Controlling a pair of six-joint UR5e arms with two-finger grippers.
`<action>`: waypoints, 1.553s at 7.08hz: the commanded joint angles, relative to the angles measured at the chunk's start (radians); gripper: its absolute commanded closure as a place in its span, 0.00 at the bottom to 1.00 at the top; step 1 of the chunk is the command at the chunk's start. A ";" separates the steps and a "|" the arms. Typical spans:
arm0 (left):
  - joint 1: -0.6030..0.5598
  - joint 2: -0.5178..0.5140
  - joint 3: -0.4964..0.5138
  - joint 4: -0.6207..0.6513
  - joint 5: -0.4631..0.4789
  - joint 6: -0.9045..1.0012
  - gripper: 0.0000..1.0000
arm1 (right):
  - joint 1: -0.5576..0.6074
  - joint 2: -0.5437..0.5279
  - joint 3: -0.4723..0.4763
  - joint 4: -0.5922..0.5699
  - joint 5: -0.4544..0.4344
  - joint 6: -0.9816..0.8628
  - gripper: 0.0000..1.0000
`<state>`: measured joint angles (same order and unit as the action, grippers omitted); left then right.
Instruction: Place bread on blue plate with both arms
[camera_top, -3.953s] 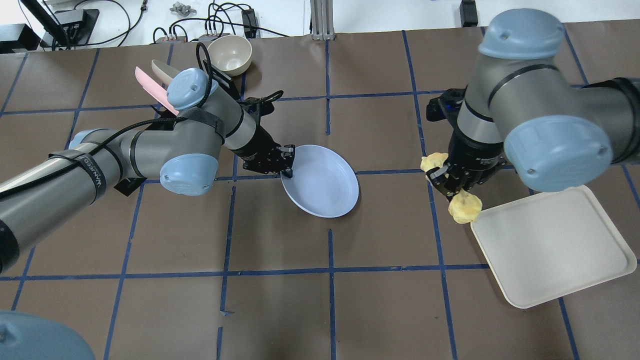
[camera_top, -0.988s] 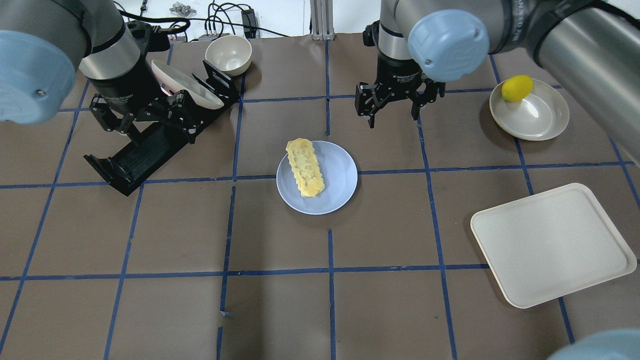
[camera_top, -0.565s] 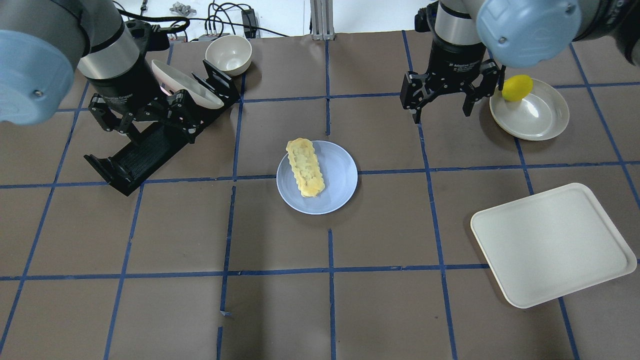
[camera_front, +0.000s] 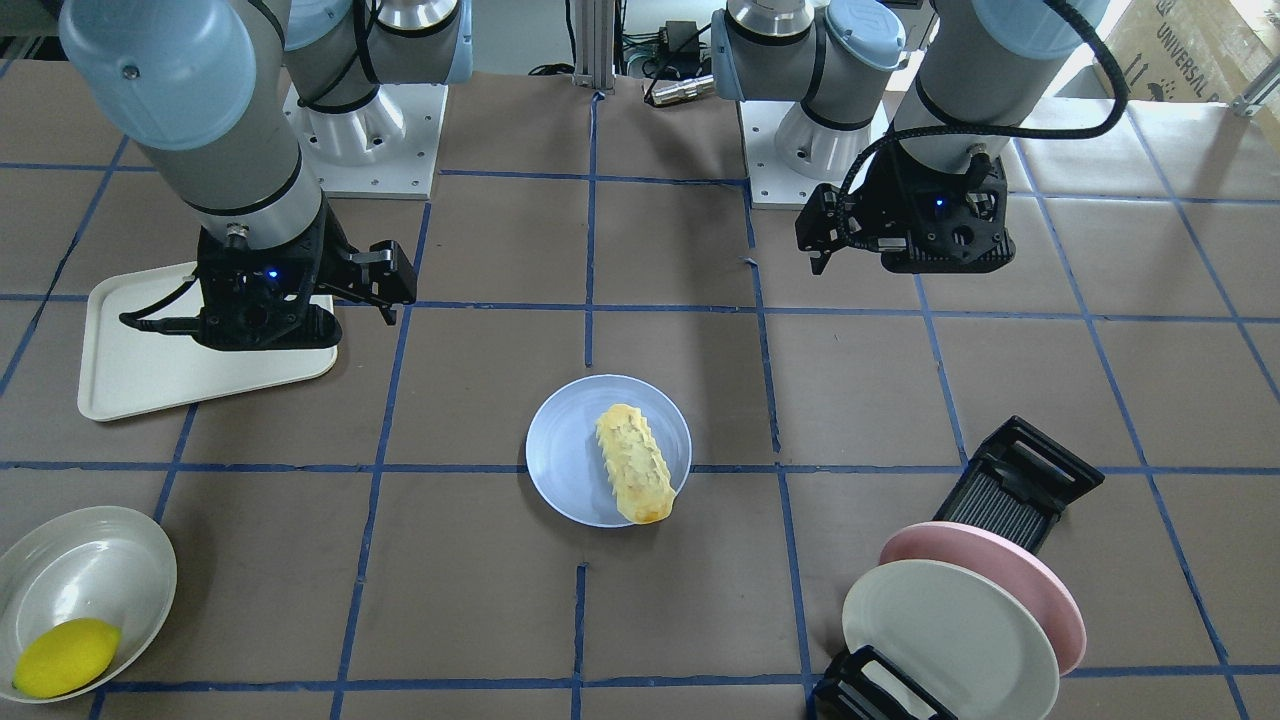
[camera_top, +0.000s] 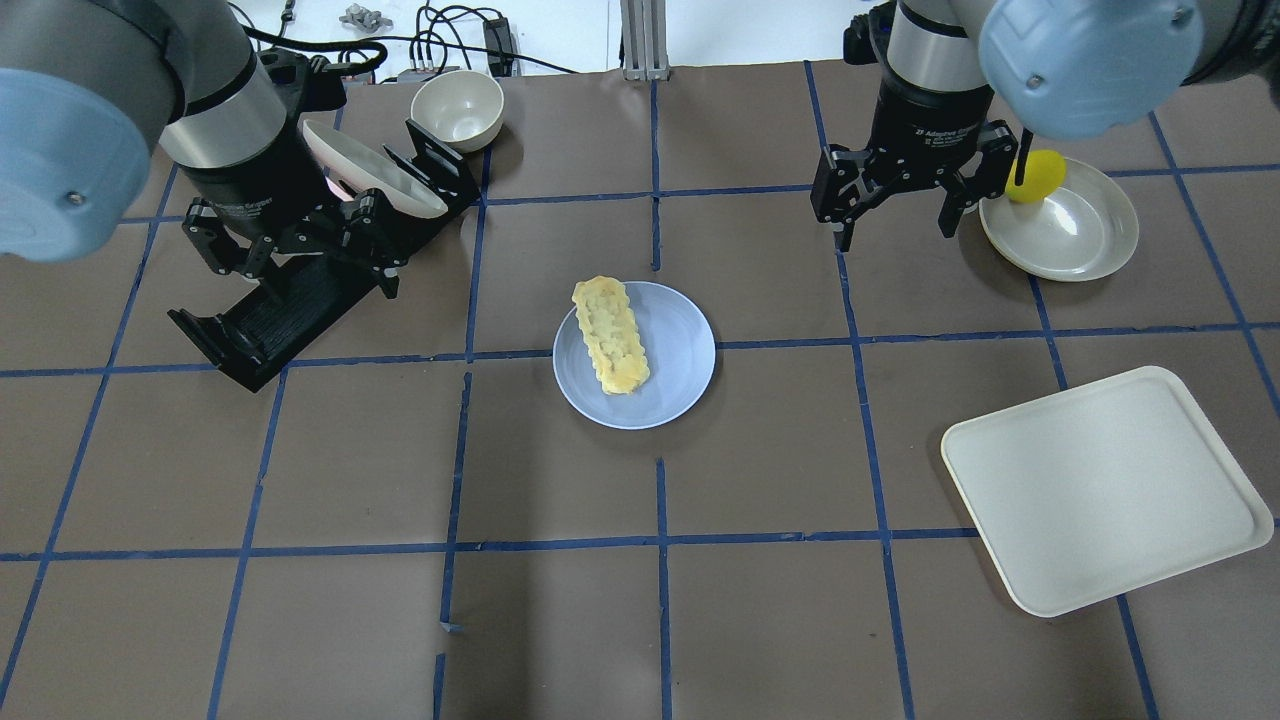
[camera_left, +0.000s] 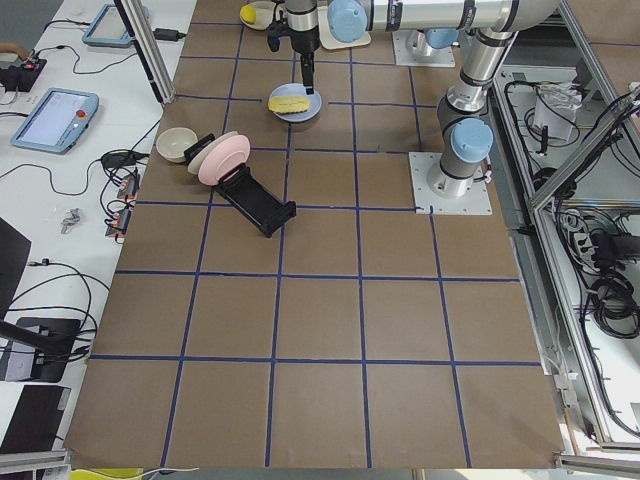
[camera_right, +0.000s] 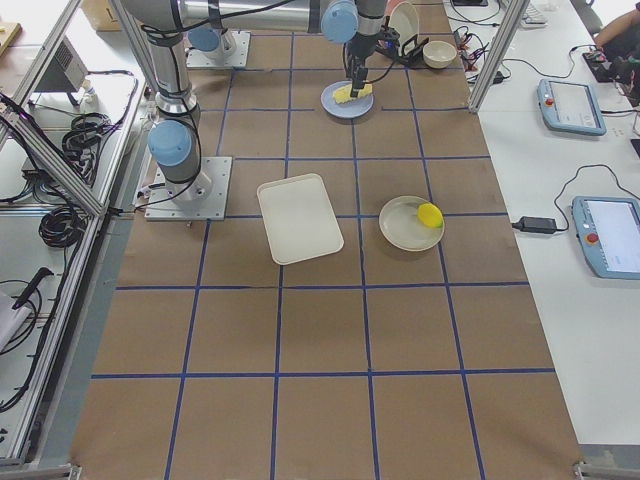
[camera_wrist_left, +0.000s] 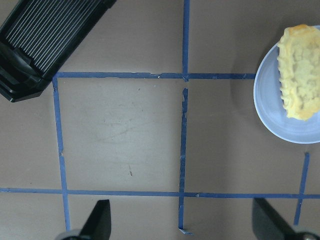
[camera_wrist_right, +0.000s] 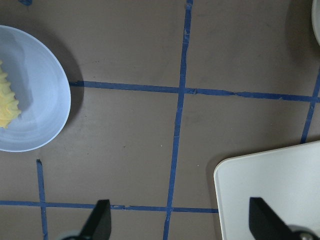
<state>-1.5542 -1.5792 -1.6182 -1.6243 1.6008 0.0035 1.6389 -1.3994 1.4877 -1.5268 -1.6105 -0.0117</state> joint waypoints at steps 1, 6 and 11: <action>0.009 0.002 0.007 -0.012 0.002 0.015 0.00 | 0.001 -0.016 0.023 0.000 0.001 0.001 0.04; 0.011 -0.027 0.023 -0.008 -0.005 -0.002 0.00 | 0.102 0.032 0.028 -0.088 0.015 0.006 0.05; 0.011 -0.021 0.015 -0.006 -0.002 0.004 0.00 | 0.314 0.325 0.017 -0.438 0.018 0.033 0.04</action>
<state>-1.5432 -1.6019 -1.5996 -1.6307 1.5984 0.0053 1.9308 -1.1216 1.5044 -1.9136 -1.5937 0.0212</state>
